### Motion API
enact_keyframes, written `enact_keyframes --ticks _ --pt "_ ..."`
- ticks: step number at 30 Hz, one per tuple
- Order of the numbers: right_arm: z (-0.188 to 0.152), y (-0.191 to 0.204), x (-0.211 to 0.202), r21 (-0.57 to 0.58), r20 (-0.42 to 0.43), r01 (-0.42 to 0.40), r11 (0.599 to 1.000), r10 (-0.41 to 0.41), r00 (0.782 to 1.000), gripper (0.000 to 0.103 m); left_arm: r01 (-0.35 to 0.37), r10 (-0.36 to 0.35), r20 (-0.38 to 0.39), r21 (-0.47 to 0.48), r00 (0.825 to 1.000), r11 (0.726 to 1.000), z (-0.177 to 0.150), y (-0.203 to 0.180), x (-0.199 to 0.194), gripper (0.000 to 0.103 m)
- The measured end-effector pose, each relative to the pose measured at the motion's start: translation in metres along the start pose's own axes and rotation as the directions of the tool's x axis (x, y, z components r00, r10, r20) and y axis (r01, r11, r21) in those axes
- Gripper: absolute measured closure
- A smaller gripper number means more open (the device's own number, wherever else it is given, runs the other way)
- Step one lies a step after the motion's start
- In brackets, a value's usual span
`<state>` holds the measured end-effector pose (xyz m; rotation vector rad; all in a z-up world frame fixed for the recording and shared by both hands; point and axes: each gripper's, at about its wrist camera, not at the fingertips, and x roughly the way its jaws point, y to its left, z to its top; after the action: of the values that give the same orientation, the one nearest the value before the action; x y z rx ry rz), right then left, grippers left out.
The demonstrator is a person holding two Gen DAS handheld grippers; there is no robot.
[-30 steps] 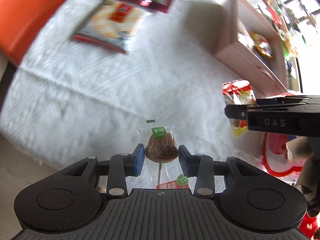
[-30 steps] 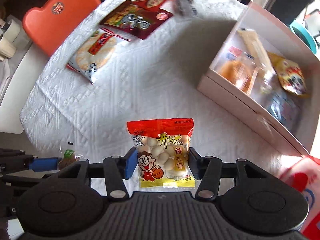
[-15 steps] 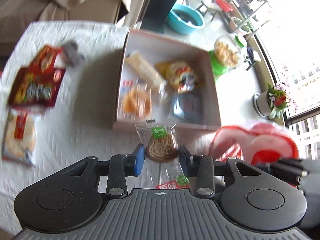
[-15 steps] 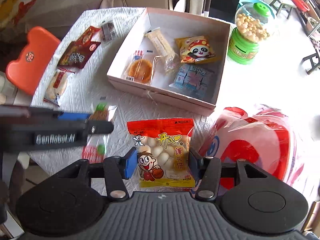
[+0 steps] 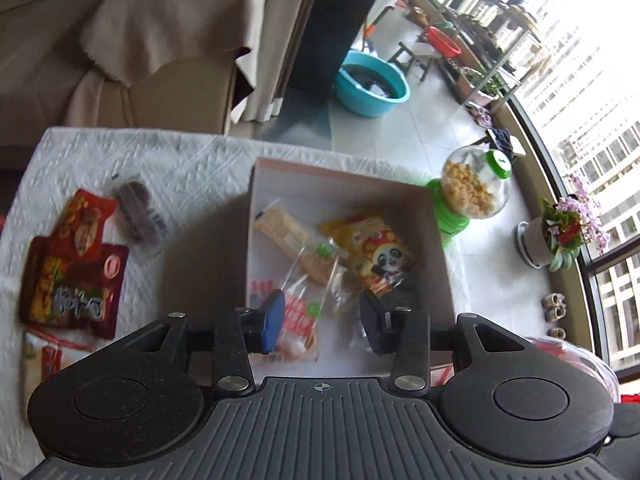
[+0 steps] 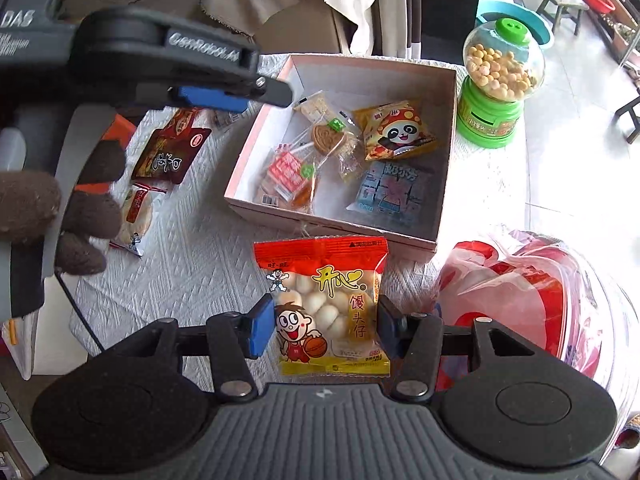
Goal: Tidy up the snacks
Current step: 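Carry the lollipop and white-ball bag over the pink box and open both grippers, then grasp the red quail-egg pouch with the left gripper while the right grasps the jerky stick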
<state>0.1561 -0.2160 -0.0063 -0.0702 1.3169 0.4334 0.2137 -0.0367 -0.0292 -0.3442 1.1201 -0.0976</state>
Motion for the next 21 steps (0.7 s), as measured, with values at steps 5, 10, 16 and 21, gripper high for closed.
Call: enact_keyframes --ticks 5,10,16,21 --pt "0.033 0.002 0.013 0.037 0.052 0.052 0.998 -0.053 0.997 0.050 -0.047 0.045 -0.016 -0.103 0.999 0.994 -0.035 0.054 -0.010 0.057" --pt "0.090 0.003 0.027 0.153 0.152 0.101 0.983 -0.125 0.980 0.047 -0.078 0.070 -0.048 -0.189 0.996 0.979 -0.064 0.114 -0.022 0.058" --pt "0.130 0.053 0.061 0.096 0.115 0.126 0.987 -0.136 0.984 0.047 -0.119 0.109 -0.050 -0.270 0.993 0.956 -0.078 0.188 -0.036 0.058" --pt "0.162 0.136 0.107 -0.088 0.094 0.076 0.993 -0.067 0.993 0.043 -0.085 0.069 -0.069 -0.266 0.995 0.960 -0.057 0.238 -0.041 0.058"
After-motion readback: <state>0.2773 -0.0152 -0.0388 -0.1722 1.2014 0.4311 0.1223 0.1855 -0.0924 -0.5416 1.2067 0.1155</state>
